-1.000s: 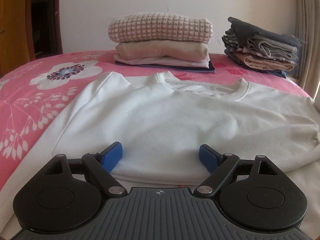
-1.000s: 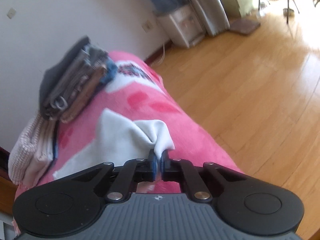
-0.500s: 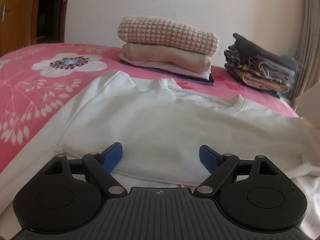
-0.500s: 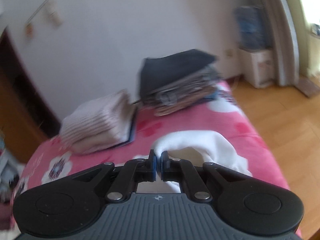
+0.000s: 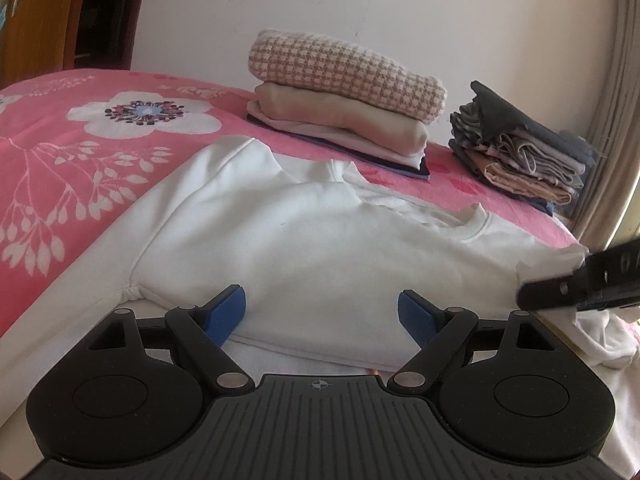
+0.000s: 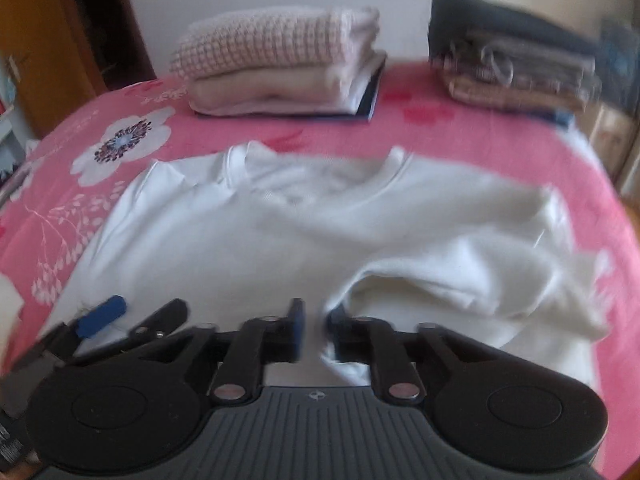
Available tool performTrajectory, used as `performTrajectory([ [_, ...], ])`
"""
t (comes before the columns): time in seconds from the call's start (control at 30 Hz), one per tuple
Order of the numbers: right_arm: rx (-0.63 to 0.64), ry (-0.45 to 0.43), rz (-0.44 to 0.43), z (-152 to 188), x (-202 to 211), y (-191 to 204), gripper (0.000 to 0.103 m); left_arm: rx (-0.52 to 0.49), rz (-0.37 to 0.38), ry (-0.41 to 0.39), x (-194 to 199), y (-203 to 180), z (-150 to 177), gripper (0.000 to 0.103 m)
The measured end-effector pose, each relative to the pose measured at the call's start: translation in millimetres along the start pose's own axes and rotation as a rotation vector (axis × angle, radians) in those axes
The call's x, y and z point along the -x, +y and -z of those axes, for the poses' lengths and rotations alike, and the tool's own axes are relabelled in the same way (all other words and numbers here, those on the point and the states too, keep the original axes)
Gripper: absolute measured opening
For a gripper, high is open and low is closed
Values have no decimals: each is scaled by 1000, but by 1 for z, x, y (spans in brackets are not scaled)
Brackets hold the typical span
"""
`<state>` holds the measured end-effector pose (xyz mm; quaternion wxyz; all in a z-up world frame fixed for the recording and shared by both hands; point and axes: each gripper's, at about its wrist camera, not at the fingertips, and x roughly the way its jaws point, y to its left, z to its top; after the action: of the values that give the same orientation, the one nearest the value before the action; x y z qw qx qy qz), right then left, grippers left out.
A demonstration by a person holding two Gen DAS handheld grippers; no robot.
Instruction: Fold clothes
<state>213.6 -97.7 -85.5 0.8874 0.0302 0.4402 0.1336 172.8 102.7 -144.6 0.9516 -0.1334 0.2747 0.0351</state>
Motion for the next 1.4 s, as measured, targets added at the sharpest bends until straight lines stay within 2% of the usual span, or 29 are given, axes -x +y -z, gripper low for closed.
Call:
performTrajectory([
  [0.03, -21, -6, -15, 1, 2, 0, 40, -5, -1, -2, 0, 0, 1, 85],
  [0.23, -73, -85, -105, -2, 30, -11, 49, -19, -5, -12, -2, -2, 3, 85],
  [0.47, -223, -231, -218, 1, 74, -44, 53, -26, -6, -16, -3, -2, 5, 86],
  [0.6, -311, -274, -265, 3, 88, -68, 55, -30, -8, -14, -3, -2, 5, 86],
  [0.7, -335, -268, -273, 4, 86, -74, 56, -32, -10, -14, -3, -3, 5, 86],
  [0.83, -248, -272, -259, 5, 77, -57, 57, -36, -13, -12, -3, -3, 5, 86],
  [0.93, -182, -212, -258, 11, 60, -34, 57, -41, -11, -9, -3, -3, 4, 86],
  [1.03, -188, -184, -267, 22, 58, -32, 57, -44, -10, -8, -3, -3, 5, 86],
  [1.17, -323, -214, -185, 27, 68, -71, 57, -52, -17, -10, -4, -5, 5, 86],
  [1.3, -607, -204, -69, 26, 69, -134, 57, -53, -17, -10, -4, -6, 6, 86],
  [1.4, -806, -197, -33, 37, 60, -170, 57, -54, -16, -9, -4, -6, 6, 87],
])
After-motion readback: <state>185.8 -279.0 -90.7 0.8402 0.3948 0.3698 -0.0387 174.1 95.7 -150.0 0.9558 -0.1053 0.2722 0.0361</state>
